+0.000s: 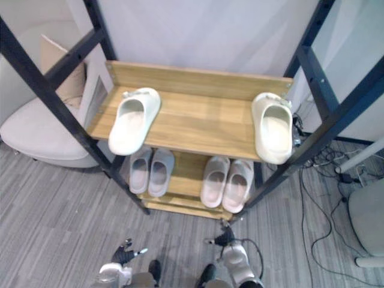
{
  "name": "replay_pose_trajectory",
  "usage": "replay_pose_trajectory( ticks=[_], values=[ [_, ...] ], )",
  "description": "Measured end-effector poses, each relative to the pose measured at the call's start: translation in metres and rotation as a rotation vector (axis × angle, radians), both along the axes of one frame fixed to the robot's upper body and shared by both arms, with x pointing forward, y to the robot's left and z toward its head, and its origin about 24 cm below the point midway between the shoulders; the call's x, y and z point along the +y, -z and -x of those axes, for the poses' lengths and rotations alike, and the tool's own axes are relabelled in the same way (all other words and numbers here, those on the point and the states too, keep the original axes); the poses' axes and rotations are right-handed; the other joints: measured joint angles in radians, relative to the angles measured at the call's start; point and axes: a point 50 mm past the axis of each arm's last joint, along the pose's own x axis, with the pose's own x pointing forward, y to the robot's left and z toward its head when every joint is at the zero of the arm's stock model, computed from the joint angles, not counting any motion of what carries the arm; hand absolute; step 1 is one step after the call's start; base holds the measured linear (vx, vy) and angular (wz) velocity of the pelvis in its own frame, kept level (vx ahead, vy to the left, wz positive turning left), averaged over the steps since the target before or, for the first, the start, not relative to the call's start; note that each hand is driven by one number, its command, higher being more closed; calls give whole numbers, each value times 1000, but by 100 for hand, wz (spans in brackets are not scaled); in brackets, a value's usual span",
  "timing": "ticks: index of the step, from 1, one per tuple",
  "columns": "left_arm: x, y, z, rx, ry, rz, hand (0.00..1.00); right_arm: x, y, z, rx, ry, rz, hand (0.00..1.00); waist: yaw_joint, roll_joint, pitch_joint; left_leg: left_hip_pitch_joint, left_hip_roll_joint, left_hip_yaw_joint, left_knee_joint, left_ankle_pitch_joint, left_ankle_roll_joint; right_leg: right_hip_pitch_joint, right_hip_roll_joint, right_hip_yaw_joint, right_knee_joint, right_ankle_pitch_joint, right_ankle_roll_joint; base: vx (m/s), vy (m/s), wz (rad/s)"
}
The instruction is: Organize the slippers on the shoe rack
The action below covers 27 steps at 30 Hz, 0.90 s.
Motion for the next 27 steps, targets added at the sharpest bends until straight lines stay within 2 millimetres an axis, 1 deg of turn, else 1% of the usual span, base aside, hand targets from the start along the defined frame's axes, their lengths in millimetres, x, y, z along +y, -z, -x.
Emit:
replay_pose_trajectory(
  ticks=[4, 5, 7, 9, 12, 14, 16, 19, 21, 22, 23, 25, 27],
  values=[
    [-12, -2, -5, -16, 92, 0, 0, -6, 7, 15, 50, 55, -11, 0, -5, 1, -11, 20, -4, -6, -6, 3, 4, 14, -1, -1, -3, -2, 2, -23, 31, 5],
    [-22, -6, -12, -54, 150, 8, 0, -7, 8, 17, 58, 68, -17, 0, -9, 0, -13, 20, -7, -17, -13, 6, 9, 15, -3, -4, -3, -3, 3, -21, 39, 14],
    [-33, -12, -19, -95, 212, 17, 0, -7, 10, 20, 69, 82, -23, 0, -10, 0, -13, 19, -10, -23, -14, 9, 13, 16, -5, -7, -3, -2, 3, -19, 41, 11],
    [-53, -24, -32, -182, 313, 42, 0, -7, 11, 22, 78, 89, -25, 0, -10, 1, -14, 19, -13, -26, -15, 12, 16, 17, -8, -9, -3, -2, 6, -16, 41, 4],
    [-84, -55, -52, -356, 439, 114, 0, -9, 13, 26, 92, 108, -25, 0, -10, 5, -16, 17, -17, -29, -22, 15, 20, 14, -12, -11, -3, -1, 10, -5, 41, 3],
    [-104, -76, -61, -462, 517, 170, 0, -11, 13, 28, 94, 110, -20, 0, -12, 14, -23, 17, -21, -32, -38, 17, 23, 9, -14, -13, -3, -1, 11, 23, 37, 4],
    [-122, -98, -65, -563, 600, 226, 0, -10, 13, 28, 95, 111, -20, 0, -20, 23, -29, 17, -23, -34, -48, 20, 26, 8, -15, -13, -3, -1, 12, 50, 32, 2],
    [-150, -122, -66, -661, 743, 297, 0, -10, 14, 29, 97, 109, -21, 0, -25, 33, -34, 16, -25, -43, -50, 27, 27, 8, -14, -21, -3, -6, 18, 54, 21, 8],
    [-165, -138, -68, -726, 813, 326, 0, -10, 13, 28, 94, 106, -20, 0, -33, 34, -35, 16, -26, -53, -52, 27, 27, 10, -14, -32, -2, -7, 18, 60, 19, 14],
    [-170, -146, -70, -761, 834, 339, 0, -9, 13, 28, 93, 104, -20, 0, -37, 34, -35, 16, -26, -54, -55, 27, 27, 10, -14, -33, -2, -7, 17, 86, 22, 8],
    [-176, -159, -73, -813, 853, 358, 0, -9, 13, 27, 92, 94, -18, 0, -43, 34, -37, 16, -26, -54, -61, 27, 28, 11, -14, -33, 0, -7, 16, 88, 19, 1],
    [-182, -180, -83, -904, 871, 371, 0, -7, 13, 27, 95, 76, -15, 0, -49, 34, -39, 16, -27, -54, -67, 29, 29, 10, -14, -34, 4, -6, 16, 89, 22, -1],
    [-183, -211, -98, -1031, 875, 377, 0, -7, 12, 26, 90, 66, -15, 0, -55, 35, -42, 18, -31, -53, -67, 29, 30, 11, -17, -34, 5, -6, 16, 75, 32, -1]
  ],
)
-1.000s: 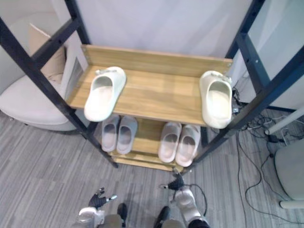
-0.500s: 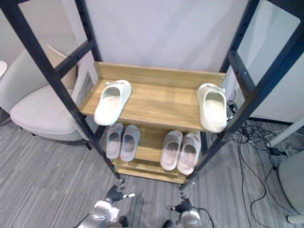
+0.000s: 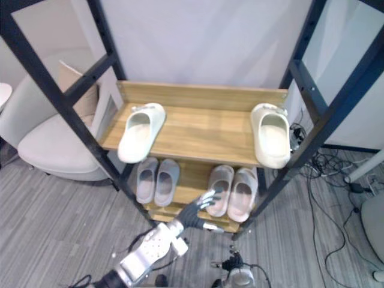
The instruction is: Organize the slippers on the shoe rack
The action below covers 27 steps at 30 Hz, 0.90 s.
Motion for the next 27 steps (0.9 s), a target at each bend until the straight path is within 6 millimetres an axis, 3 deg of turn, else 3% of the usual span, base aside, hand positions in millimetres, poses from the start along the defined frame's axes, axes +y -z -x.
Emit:
replay_pose_trajectory(
  ticks=[7, 16, 21, 27],
  values=[
    [20, -74, -29, -229, -102, 186, 0, -4, -1, -1, -1, -22, 4, 0, 0, -1, -1, 0, -12, -1, 4, 0, 2, 3, -14, 2, 0, 1, 2, 25, 37, 1],
    [59, -128, -61, -407, -274, 251, 0, -7, 0, 1, 28, -53, 5, 0, 0, -6, -20, -2, -13, -8, 20, -2, 9, 11, -20, -1, 0, 4, 6, -3, 5, 1],
    [87, -145, -82, -478, -377, 183, 0, -9, 0, 1, 32, -59, 1, 0, 0, -5, -21, -4, -16, -15, 21, -1, 10, 12, -20, -5, 0, 4, 5, -2, 14, 2],
    [126, -150, -105, -479, -522, 101, 0, -9, -3, -4, 18, -66, -8, 0, -3, -5, -23, -21, -21, -23, 22, 0, 12, -2, -20, -10, 0, 5, 5, 18, 14, 3]
  ],
)
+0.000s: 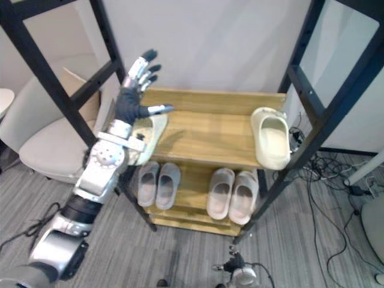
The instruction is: Organize the slippers on the shoe rack
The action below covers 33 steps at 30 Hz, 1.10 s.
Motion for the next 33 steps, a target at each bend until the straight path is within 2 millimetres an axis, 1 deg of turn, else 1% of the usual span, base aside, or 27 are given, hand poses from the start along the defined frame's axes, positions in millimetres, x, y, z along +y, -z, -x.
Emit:
replay_pose_trajectory(
  ticks=[5, 6, 9, 12, 15, 20, 27, 33],
  values=[
    [24, -5, -10, 7, -99, -37, 0, 0, -1, -1, -5, -1, -2, 0, 1, -1, 0, -2, -7, -2, 0, 1, 2, -3, -7, 1, 0, 4, 3, 39, 31, 0],
    [32, -5, -12, 15, -126, -48, 0, 0, -1, -1, -4, 0, -3, 0, 2, -1, 0, -1, -9, -2, 0, 1, 2, -3, -8, 3, 0, 5, 3, 24, 29, -4],
    [55, 2, -18, 65, -206, -94, 0, 0, -1, -1, -4, 4, -5, 0, 0, -1, 0, 0, -9, -2, 0, 1, 2, -4, -8, 5, -1, 9, -1, 4, 16, -3],
    [72, 10, -23, 115, -272, -133, 0, 0, 0, -1, -3, 4, -7, 0, 1, -1, 0, 0, -9, 0, 0, 1, 2, -8, -8, 9, -7, 11, -1, -22, 16, -2],
    [85, 10, -24, 134, -316, -156, 0, 0, 0, 0, -2, 7, -9, 0, 2, -2, 0, -2, -8, 1, -2, 1, 2, -18, -8, 12, -8, 12, -1, -20, 15, -3],
    [91, 10, -24, 145, -337, -209, 0, -3, 0, 1, -2, 34, -17, 0, 2, 1, 2, -4, -7, 1, -3, 1, 2, -21, -6, 13, -8, 12, -1, 7, 4, 0],
    [98, 23, -28, 206, -363, -253, 0, -4, 0, 1, -1, 34, -22, 0, -12, 4, 7, -13, -7, -1, -3, 1, 2, -23, -6, 11, -7, 12, 0, 37, 13, 1],
    [96, 32, -35, 260, -375, -293, 0, -4, 0, 0, -2, 34, -22, 0, -15, 5, 28, -20, -8, -1, -3, 1, 3, -36, -7, 11, -7, 12, 0, 0, 0, 0]
  ],
)
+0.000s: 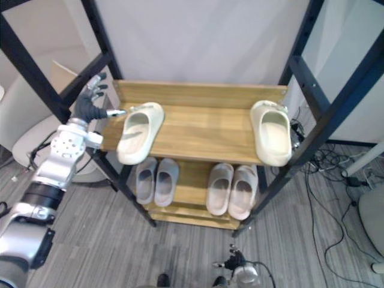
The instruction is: Organize the slippers on the shoe rack
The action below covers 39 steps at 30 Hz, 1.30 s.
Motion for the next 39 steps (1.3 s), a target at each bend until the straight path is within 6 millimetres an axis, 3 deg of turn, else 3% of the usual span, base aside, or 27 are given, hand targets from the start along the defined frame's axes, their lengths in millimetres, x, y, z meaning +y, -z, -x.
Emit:
replay_pose_trajectory(
  ticks=[23, 36, 37, 39],
  values=[
    [4, 2, -9, 46, -60, -120, 0, -1, -3, 1, -25, 27, -7, 0, 0, 10, 37, -39, 3, 58, -1, -1, 1, -70, -1, 62, 7, 17, -4, 17, 16, -7],
    [3, -25, -20, -1, -83, -138, 0, -1, -8, -5, -70, 26, -8, 0, 1, 12, 66, -68, 3, 118, 1, -1, 2, -127, -2, 120, 7, 38, -10, 12, 21, -13],
    [3, -26, -20, -2, -83, -142, 100, -1, -9, -5, -71, 26, -8, 0, 1, 12, 66, -68, 3, 121, 1, -1, 2, -128, -2, 123, 7, 39, -10, 8, 14, -18],
    [3, -28, -20, -6, -85, -144, 100, -1, -9, -6, -74, 25, -8, 0, 1, 13, 67, -69, 4, 135, 1, -2, 3, -137, -1, 137, 7, 39, -11, 15, 14, -18]
  ],
)
